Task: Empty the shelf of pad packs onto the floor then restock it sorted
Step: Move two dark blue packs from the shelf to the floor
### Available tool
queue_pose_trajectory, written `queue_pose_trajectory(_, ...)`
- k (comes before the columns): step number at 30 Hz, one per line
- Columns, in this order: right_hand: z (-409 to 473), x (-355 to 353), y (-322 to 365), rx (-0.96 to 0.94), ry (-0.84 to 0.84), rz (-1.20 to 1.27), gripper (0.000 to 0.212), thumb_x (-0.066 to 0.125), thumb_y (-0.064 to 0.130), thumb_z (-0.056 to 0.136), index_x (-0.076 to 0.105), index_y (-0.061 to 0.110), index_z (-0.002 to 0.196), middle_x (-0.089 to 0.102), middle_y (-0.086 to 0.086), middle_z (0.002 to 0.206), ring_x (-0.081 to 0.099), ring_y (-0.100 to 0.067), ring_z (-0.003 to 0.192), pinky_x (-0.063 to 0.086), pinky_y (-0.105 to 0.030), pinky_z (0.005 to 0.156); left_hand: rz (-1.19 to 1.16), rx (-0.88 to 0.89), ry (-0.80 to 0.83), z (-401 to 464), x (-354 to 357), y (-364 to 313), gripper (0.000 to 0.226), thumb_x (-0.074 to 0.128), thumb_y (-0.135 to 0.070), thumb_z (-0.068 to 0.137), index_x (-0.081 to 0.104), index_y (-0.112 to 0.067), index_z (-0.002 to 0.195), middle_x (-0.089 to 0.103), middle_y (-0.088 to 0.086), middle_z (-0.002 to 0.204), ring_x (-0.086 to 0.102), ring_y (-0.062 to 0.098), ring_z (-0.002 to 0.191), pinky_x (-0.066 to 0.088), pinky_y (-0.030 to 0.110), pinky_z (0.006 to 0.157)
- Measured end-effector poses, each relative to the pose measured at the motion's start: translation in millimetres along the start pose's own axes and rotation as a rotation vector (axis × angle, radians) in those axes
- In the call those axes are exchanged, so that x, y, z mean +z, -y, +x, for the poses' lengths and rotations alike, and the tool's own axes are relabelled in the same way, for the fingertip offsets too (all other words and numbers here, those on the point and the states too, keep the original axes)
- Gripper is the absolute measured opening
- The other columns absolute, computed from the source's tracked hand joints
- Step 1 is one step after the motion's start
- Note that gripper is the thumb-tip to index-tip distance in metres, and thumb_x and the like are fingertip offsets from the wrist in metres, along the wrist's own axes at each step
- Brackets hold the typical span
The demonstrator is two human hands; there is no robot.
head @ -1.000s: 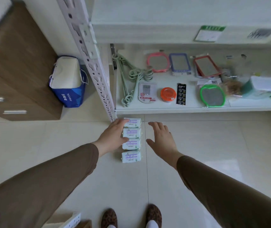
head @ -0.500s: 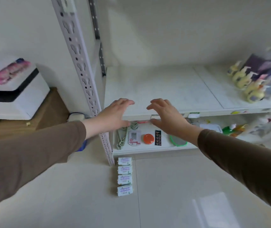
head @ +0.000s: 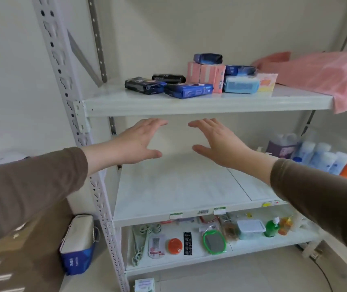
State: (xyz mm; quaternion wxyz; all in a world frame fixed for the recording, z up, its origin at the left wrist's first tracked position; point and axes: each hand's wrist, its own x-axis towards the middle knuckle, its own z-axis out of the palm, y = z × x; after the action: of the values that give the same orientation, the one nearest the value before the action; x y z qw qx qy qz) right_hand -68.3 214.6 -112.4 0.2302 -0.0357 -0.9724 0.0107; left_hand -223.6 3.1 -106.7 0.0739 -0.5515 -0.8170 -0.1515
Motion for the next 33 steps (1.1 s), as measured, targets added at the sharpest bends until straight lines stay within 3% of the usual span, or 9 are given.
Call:
queue_pose_trajectory(8, 50.2, -48.1, -30.5, -0.078, -0.086, -0.068, 0.055, 0.061, 0.041, 0.092, 0.042, 0.026, 0.142, 0.051, 0.003, 0.136, 0.041, -0.018, 0.123, 0.039, -0.036, 0.1, 0.1, 0.038, -0.075, 48.3, -53.9, 3.7, 0.074, 0.068, -0.043, 0.087, 0.027, -0.035, 0.148, 0.028, -0.011, 0.155, 0.021, 0.007, 0.143, 0.02, 0.022, 0.112)
queue_pose_trajectory(11, 74.7, -55.2, -44.3, -0.069, -0.111, -0.08, 0.052, 0.06, 0.041, 0.094, 0.044, 0.026, 0.141, 0.051, 0.004, 0.133, 0.043, -0.018, 0.118, 0.039, -0.035, 0.096, 0.122, 0.074, -0.091, 77.2, -69.8, 13.7, 0.069, 0.065, -0.048, 0.087, 0.03, -0.036, 0.145, 0.033, -0.012, 0.15, 0.026, 0.008, 0.14, 0.027, 0.032, 0.115)
queue_pose_trajectory(15, 106.8, -57.2, -66.4, -0.018, -0.137, -0.029, 0.044, 0.056, 0.04, 0.097, 0.049, 0.026, 0.137, 0.052, 0.004, 0.135, 0.044, -0.019, 0.123, 0.038, -0.037, 0.102, 0.146, 0.127, -0.144, 117.8, -86.0, 24.1, 0.056, 0.06, -0.041, 0.094, 0.038, -0.027, 0.143, 0.04, -0.01, 0.144, 0.034, 0.009, 0.132, 0.026, 0.021, 0.103)
queue_pose_trajectory(19, 130.2, -64.3, -92.0, 0.049, -0.173, -0.016, 0.039, 0.051, 0.037, 0.099, 0.051, 0.025, 0.136, 0.051, 0.003, 0.14, 0.043, -0.02, 0.129, 0.037, -0.039, 0.104, 0.124, 0.136, -0.156, 157.9, -91.6, 34.7, 0.05, 0.056, -0.04, 0.096, 0.041, -0.026, 0.142, 0.043, -0.006, 0.143, 0.035, 0.01, 0.132, 0.026, 0.021, 0.103)
queue_pose_trajectory(22, 140.2, -73.1, -113.7, 0.07, -0.183, -0.033, 0.037, 0.05, 0.037, 0.1, 0.053, 0.026, 0.135, 0.054, 0.002, 0.133, 0.047, -0.021, 0.122, 0.038, -0.038, 0.101, 0.125, 0.136, -0.149, 186.6, -91.0, 35.7, 0.048, 0.055, -0.041, 0.097, 0.042, -0.026, 0.141, 0.043, -0.005, 0.144, 0.036, 0.012, 0.132, 0.028, 0.025, 0.106)
queue_pose_trajectory(25, 149.7, -81.9, -138.7, 0.087, -0.205, -0.037, 0.034, 0.05, 0.033, 0.1, 0.055, 0.026, 0.133, 0.057, 0.001, 0.126, 0.049, -0.022, 0.117, 0.04, -0.038, 0.096, 0.119, 0.13, -0.145, 211.4, -89.2, 31.0, 0.048, 0.053, -0.042, 0.098, 0.041, -0.028, 0.142, 0.042, -0.008, 0.145, 0.038, 0.009, 0.123, 0.029, 0.024, 0.098)
queue_pose_trajectory(33, 176.4, -94.2, -209.7, 0.066, -0.199, 0.053, 0.031, 0.047, 0.022, 0.101, 0.056, 0.022, 0.13, 0.06, 0.003, 0.127, 0.051, -0.021, 0.118, 0.042, -0.04, 0.099, 0.141, 0.048, -0.14, 270.3, -83.2, 11.7, 0.046, 0.051, -0.042, 0.099, 0.04, -0.031, 0.142, 0.041, -0.009, 0.148, 0.035, 0.01, 0.134, 0.028, 0.025, 0.105)
